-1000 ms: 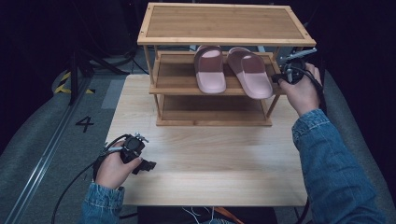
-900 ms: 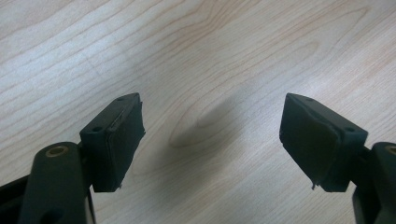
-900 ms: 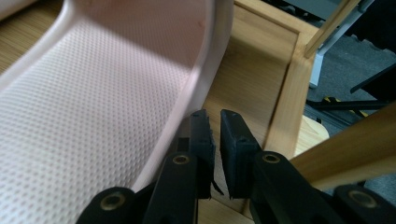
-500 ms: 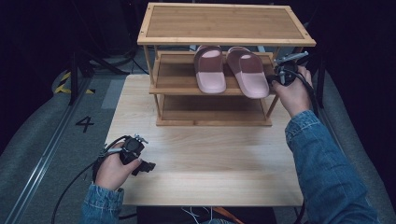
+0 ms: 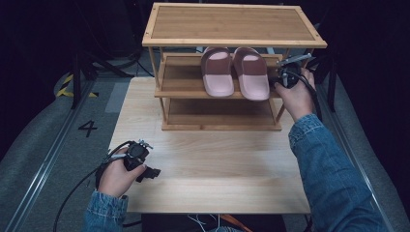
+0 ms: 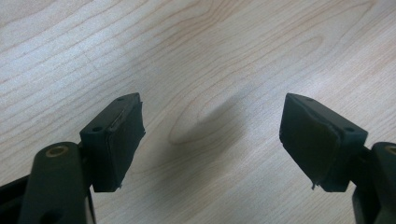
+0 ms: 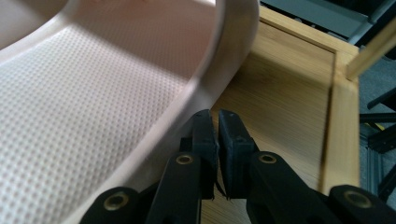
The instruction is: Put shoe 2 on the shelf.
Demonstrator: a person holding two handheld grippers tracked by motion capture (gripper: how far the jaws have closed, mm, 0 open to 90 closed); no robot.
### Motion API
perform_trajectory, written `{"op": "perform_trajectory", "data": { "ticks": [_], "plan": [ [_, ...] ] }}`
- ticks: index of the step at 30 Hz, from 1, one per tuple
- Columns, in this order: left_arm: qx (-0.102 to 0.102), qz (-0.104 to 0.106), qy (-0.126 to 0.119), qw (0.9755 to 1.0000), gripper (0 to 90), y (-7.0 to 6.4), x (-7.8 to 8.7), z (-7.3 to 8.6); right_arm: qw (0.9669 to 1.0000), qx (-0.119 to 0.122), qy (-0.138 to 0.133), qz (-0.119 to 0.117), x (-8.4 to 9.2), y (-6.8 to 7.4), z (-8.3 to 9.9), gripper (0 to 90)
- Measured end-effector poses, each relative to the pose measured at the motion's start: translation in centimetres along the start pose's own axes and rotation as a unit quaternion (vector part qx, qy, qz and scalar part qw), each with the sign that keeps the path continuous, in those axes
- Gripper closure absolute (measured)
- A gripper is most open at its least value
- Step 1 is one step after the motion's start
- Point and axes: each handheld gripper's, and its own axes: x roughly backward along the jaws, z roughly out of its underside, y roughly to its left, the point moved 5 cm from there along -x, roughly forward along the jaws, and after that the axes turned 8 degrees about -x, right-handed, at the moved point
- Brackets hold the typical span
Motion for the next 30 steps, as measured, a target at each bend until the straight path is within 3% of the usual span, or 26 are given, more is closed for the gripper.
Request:
{"op": "perform_trajectory", "data": {
  "ticks": [7, 13, 21, 30],
  "plan": [
    [0.000, -0.002, -0.001, 1.0000, 22.2, 0.0, 0.0, 0.1, 0.9999, -0.001, -0.005, -0.011, -0.5, 1.0, -0.3, 85.7],
    [-0.001, 0.001, 0.000, 1.0000, 22.2, -0.1, -0.1, 0.0, 0.9998, 0.021, -0.002, -0.001, -0.8, 1.2, -0.8, 85.6],
    [0.000, 0.003, 0.000, 1.0000, 22.2, -0.1, 0.0, 0.1, 0.9997, 0.025, -0.004, -0.009, -1.1, 1.9, -1.1, 82.1],
    [0.000, -0.001, -0.009, 1.0000, 22.3, 0.2, 0.3, -0.1, 0.9989, -0.007, -0.018, -0.044, 0.7, 1.7, -1.4, 74.2]
  ]
}}
